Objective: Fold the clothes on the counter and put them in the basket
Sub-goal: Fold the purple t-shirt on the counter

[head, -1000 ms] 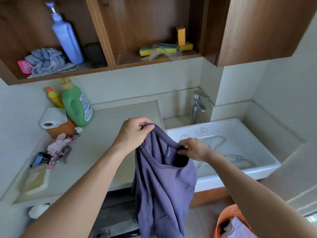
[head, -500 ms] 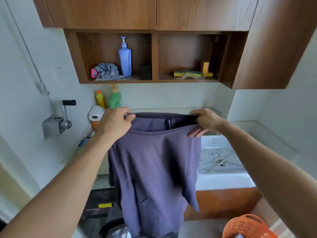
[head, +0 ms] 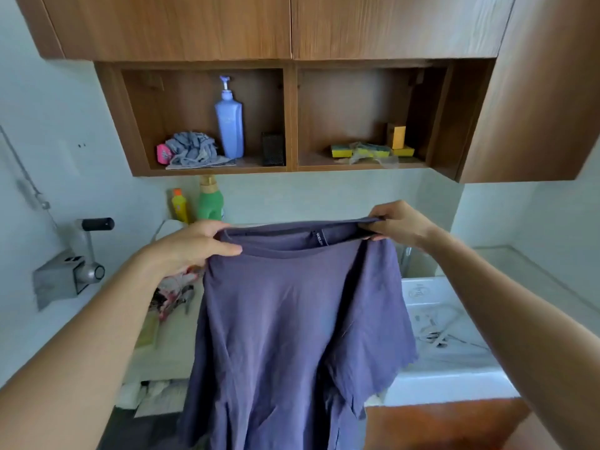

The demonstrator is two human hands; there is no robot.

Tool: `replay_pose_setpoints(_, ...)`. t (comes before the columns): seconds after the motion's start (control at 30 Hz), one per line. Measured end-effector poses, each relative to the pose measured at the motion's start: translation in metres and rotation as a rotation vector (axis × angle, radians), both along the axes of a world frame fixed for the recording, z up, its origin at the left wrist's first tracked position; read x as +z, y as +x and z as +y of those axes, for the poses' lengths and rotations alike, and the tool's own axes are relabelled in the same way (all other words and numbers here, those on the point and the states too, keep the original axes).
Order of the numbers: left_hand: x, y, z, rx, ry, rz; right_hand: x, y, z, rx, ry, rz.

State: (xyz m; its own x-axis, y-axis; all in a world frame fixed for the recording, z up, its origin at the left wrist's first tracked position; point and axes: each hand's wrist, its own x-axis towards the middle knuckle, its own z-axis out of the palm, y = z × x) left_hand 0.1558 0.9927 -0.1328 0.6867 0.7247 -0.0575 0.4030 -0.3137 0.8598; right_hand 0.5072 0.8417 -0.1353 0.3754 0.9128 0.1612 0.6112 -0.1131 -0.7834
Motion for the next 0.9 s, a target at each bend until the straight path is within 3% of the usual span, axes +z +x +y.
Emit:
replay_pose_setpoints(0.07, -0.022, 0.021, 0.040, 0.059, -0.053, 0.169, -0.025, 0.020, 0.034, 0.025, -0.052, 0.007)
replay_pose_setpoints(0.17, -0.044, 0.061, 0.094, 0.112, 0.094, 0.411, -0.060, 0.054, 0.089, 0.048, -0.134, 0.034)
replay_pose_setpoints(0.33, -0.077, 0.117, 0.161, 0.373, 0.285, 0.584, -0.102, 0.101, 0.179, 0.029, -0.234, 0.247)
replay_pose_setpoints(0.4, -0.099, 0.133, 0.181, 0.493, 0.193, 0.501, -0.117, 0.109, 0.211, 0.014, -0.255, 0.324)
replay_pose_setpoints(0.5, -0.133, 0.147, 0.211, 0.686, -0.173, 0.211, -0.140, 0.110, 0.249, 0.008, -0.325, 0.462)
replay_pose_setpoints(0.6, -0.161, 0.154, 0.246, 0.749, -0.204, 0.178, -0.158, 0.108, 0.284, -0.003, -0.389, 0.519)
replay_pose_setpoints(0.77, -0.166, 0.198, 0.313, 0.686, 0.115, 0.264, -0.163, 0.136, 0.359, -0.160, -0.209, 0.325)
replay_pose_setpoints(0.9, -0.179, 0.247, 0.342, 0.333, 0.277, 0.287, -0.180, 0.146, 0.402, -0.163, -0.124, 0.004)
